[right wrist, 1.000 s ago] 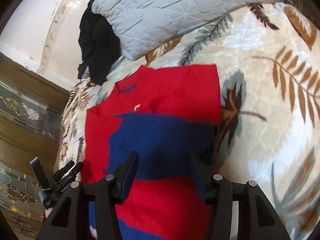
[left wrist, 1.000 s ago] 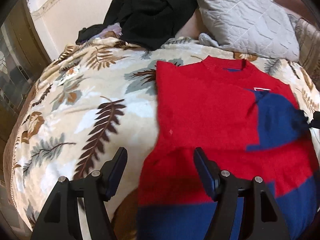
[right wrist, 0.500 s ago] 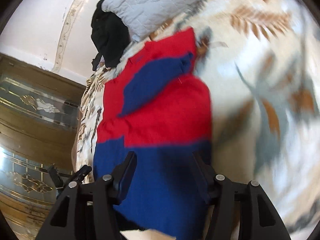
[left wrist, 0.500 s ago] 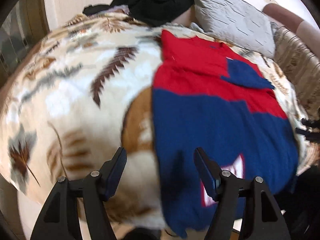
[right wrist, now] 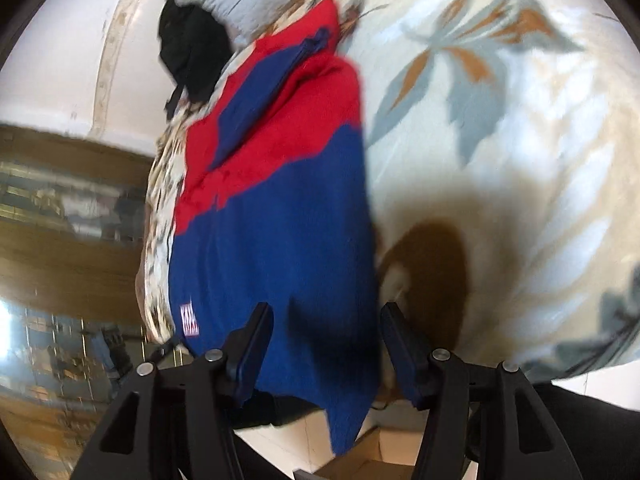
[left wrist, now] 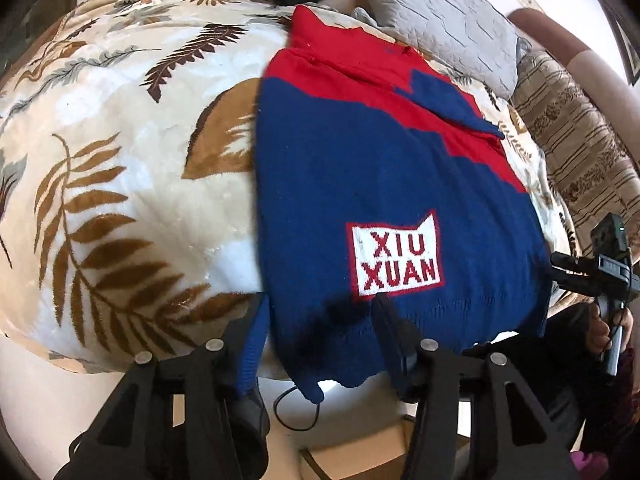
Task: Fold small clothes
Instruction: 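Grasp the blue hem with both grippers and lift it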
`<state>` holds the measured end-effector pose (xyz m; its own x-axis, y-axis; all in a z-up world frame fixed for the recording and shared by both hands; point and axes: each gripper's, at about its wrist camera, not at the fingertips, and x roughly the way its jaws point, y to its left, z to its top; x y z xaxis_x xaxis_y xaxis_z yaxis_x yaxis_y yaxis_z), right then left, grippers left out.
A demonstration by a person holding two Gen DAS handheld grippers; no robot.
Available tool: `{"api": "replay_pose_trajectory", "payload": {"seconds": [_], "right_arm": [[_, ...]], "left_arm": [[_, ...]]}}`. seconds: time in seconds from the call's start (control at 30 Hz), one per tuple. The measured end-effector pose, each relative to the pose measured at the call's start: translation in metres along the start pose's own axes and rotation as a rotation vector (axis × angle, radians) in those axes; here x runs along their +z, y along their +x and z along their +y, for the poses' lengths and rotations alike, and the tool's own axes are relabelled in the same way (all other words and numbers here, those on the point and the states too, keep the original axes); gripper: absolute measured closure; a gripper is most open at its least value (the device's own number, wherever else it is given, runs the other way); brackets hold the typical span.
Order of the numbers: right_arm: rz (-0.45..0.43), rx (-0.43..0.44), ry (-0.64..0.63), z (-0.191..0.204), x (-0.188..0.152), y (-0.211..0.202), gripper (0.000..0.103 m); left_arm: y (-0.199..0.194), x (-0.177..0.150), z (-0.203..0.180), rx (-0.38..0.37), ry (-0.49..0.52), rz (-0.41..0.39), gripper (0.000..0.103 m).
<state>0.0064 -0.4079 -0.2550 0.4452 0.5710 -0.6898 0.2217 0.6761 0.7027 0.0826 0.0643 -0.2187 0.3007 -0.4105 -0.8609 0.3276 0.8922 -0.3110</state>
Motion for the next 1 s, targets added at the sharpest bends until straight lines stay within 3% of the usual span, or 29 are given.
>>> {"api": "replay_pose_trajectory", "payload": {"seconds": [0.17, 0.43, 0.57, 0.6, 0.63, 0.67, 0.83, 0.9, 1.0], "right_arm": [[-0.022, -0.082, -0.097, 0.019, -0.012, 0.007, 0.047], [0.011, -0.154, -0.135, 0.022, -0.025, 0.01, 0.045], [0.005, -0.179, -0.168, 0.027, -0.035, 0.015, 0.044], [-0.005, -0.191, -0.177, 0.028, -0.036, 0.015, 0.051], [-0.019, -0.208, -0.19, 0.031, -0.036, 0.015, 0.065], [-0.037, -0.228, -0.213, 0.034, -0.037, 0.013, 0.091], [-0.131, -0.186, -0.269, 0.055, -0.034, -0.003, 0.092], [-0.145, -0.141, -0.247, 0.053, -0.027, -0.011, 0.092], [-0.109, -0.156, -0.218, 0.043, -0.024, -0.008, 0.092]], "left_arm": [[0.009, 0.005, 0.002, 0.006, -0.002, 0.04, 0.04], [0.018, -0.013, -0.002, 0.018, -0.028, 0.088, 0.04], [0.02, -0.013, 0.004, 0.01, -0.063, 0.09, 0.075], [0.019, -0.012, 0.008, -0.008, -0.087, 0.081, 0.081], [0.018, -0.012, 0.009, -0.021, -0.096, 0.072, 0.094], [0.015, -0.01, 0.01, -0.046, -0.104, 0.054, 0.094], [0.0, -0.007, 0.004, -0.136, -0.085, -0.035, 0.094], [0.003, -0.007, 0.004, -0.135, -0.078, -0.021, 0.094], [0.013, -0.009, 0.004, -0.086, -0.077, 0.027, 0.09]]}}
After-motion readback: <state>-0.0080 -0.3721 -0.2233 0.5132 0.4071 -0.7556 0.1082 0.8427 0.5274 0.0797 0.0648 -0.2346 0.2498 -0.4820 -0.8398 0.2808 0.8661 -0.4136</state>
